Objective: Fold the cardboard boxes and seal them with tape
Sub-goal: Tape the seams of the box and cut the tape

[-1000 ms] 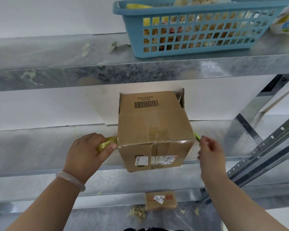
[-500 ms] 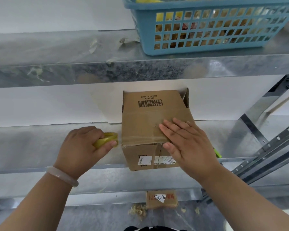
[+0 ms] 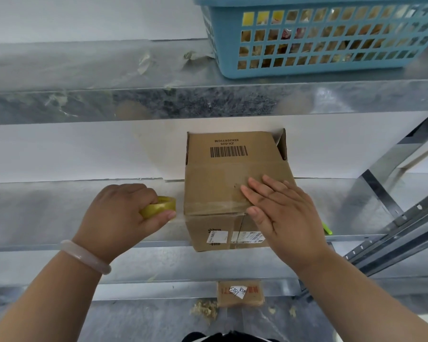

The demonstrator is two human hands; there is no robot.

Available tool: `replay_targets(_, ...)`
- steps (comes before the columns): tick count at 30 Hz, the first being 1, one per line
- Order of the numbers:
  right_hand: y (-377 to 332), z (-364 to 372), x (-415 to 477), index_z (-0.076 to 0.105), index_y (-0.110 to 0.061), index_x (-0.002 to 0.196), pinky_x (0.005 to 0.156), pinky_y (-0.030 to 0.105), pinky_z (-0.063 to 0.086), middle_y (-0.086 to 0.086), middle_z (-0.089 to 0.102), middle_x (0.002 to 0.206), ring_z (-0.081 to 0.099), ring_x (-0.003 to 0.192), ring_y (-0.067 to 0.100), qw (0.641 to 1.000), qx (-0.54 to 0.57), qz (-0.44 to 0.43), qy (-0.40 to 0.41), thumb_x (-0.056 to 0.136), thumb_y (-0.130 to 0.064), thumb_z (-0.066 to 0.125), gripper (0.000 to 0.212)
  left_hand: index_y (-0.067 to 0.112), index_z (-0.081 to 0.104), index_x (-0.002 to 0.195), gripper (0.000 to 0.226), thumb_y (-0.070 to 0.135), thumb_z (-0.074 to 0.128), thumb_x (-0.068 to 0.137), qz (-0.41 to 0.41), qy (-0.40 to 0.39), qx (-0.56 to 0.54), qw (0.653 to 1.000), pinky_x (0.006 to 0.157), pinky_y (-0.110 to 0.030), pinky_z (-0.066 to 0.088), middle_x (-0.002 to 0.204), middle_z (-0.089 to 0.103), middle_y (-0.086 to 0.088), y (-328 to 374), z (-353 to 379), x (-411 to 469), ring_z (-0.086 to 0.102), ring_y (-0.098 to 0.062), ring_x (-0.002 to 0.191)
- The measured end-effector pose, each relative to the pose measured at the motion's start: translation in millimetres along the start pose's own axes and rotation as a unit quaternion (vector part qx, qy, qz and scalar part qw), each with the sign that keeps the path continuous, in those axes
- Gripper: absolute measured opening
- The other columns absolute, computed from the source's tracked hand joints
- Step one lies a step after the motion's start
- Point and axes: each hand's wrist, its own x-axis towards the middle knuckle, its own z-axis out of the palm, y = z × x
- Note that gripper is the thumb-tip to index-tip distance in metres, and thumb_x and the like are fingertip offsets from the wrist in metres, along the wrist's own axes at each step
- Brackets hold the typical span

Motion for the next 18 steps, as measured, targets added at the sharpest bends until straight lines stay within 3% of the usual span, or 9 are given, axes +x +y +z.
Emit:
replay_targets(4, 2, 7, 0, 0.066, -0.030, 0.125, 0.107, 0.038, 0.039, -0.009, 0.063, 0.129, 0.055, 0.126, 0.014, 0.999, -0.010, -0.014, 0.031, 0.098, -0.050, 0.041, 0.042, 0.022, 0.058, 0.066, 0.063, 0.074, 0.030, 0.086, -0.011, 0.005, -0.016, 1.000, 0.056, -0.025, 0.036, 0.058, 0.045, 0.013, -1, 14, -7, 0.046, -0.013, 0.051)
replay_targets(10, 10, 19, -4, 0.062, -0.029, 0.130, 0.101, 0.043, 0.044, -0.006, 0.063, 0.130, 0.057, 0.124, 0.019, 0.990, -0.051, -0.083, 0.099, 0.101, -0.045, 0.048, 0.036, 0.016, 0.058, 0.065, 0.062, 0.069, 0.036, 0.088, -0.014, 0.027, -0.037, 0.999, 0.057, -0.024, 0.029, 0.060, 0.038, 0.012, -1, 28, -9, 0.037, -0.012, 0.051)
replay_targets(14, 14, 15, -7, 0.054, -0.029, 0.138, 0.105, 0.046, 0.040, -0.004, 0.057, 0.139, 0.052, 0.131, 0.022, 0.990, -0.089, -0.102, 0.045, 0.103, -0.040, 0.043, 0.038, 0.018, 0.056, 0.066, 0.061, 0.069, 0.032, 0.089, -0.020, 0.029, -0.053, 0.998, 0.056, -0.025, 0.029, 0.061, 0.038, 0.013, 1, 33, -10, 0.037, -0.010, 0.051)
replay_targets(18, 5, 4, -10, 0.046, -0.016, 0.144, 0.112, 0.057, 0.029, 0.006, 0.047, 0.148, 0.035, 0.142, 0.027, 0.986, -0.147, -0.071, -0.022, 0.101, -0.041, 0.034, 0.052, 0.020, 0.055, 0.067, 0.059, 0.069, 0.031, 0.089, -0.033, 0.019, -0.051, 0.998, 0.057, -0.025, 0.031, 0.061, 0.040, 0.013, 2, 38, -10, 0.039, -0.011, 0.052)
